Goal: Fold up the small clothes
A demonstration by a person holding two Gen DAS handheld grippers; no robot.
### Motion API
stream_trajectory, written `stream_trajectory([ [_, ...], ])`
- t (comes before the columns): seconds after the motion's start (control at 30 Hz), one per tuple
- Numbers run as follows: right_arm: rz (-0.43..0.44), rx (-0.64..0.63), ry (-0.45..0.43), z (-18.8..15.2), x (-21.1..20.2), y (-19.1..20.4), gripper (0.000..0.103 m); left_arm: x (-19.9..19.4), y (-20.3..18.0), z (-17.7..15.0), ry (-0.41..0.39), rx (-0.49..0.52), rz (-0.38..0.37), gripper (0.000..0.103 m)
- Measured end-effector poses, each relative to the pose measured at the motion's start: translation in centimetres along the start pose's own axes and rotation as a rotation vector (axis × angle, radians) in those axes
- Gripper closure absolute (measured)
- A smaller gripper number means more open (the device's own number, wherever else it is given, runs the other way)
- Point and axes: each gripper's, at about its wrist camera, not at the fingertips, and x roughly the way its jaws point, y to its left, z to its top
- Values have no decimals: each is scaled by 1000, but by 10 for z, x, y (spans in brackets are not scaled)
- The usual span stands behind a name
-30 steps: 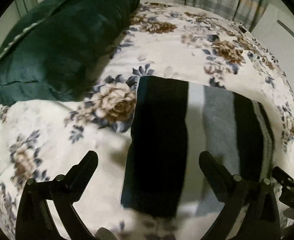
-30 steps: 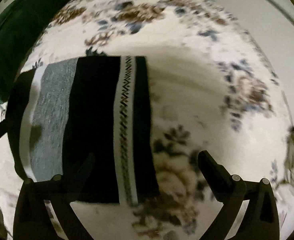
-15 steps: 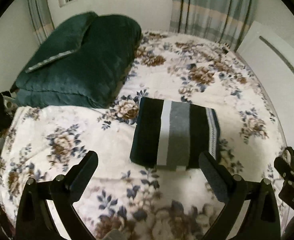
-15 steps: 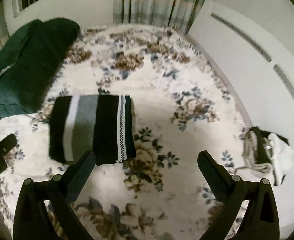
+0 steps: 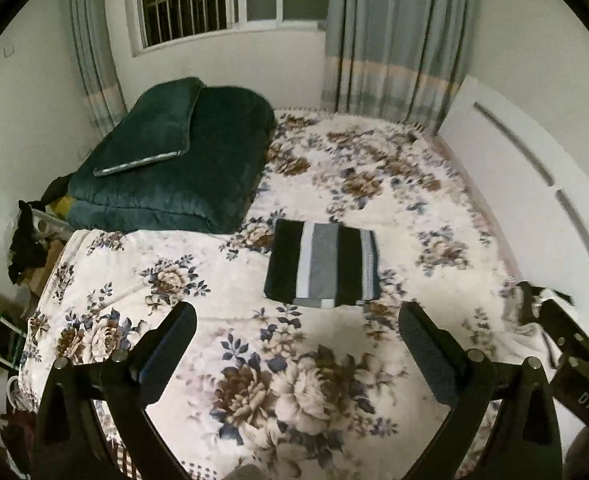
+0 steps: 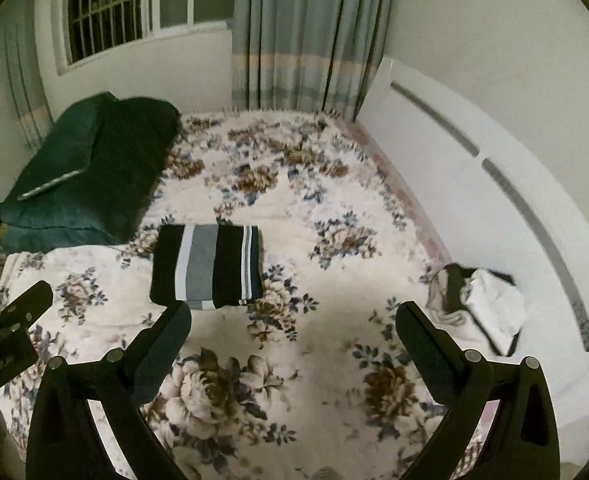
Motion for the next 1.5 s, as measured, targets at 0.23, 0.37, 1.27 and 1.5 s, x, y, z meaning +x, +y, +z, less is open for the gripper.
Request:
stream_trajectory([
  [0.23, 31, 2, -106, -4, -104, -15, 0, -80, -5, -8, -93, 26, 7, 0],
  [0.37, 45, -1, -142, -11, -145, -21, 0, -106, -2, -14, -117, 9, 11, 0],
  [1.27, 94, -15, -157, -14, -189, -37, 0, -149, -5, -32, -150, -14, 39, 0],
  [1.5, 107, -18, -153, -9, -187, -40, 0, -149, -6, -32, -149, -15, 42, 0],
])
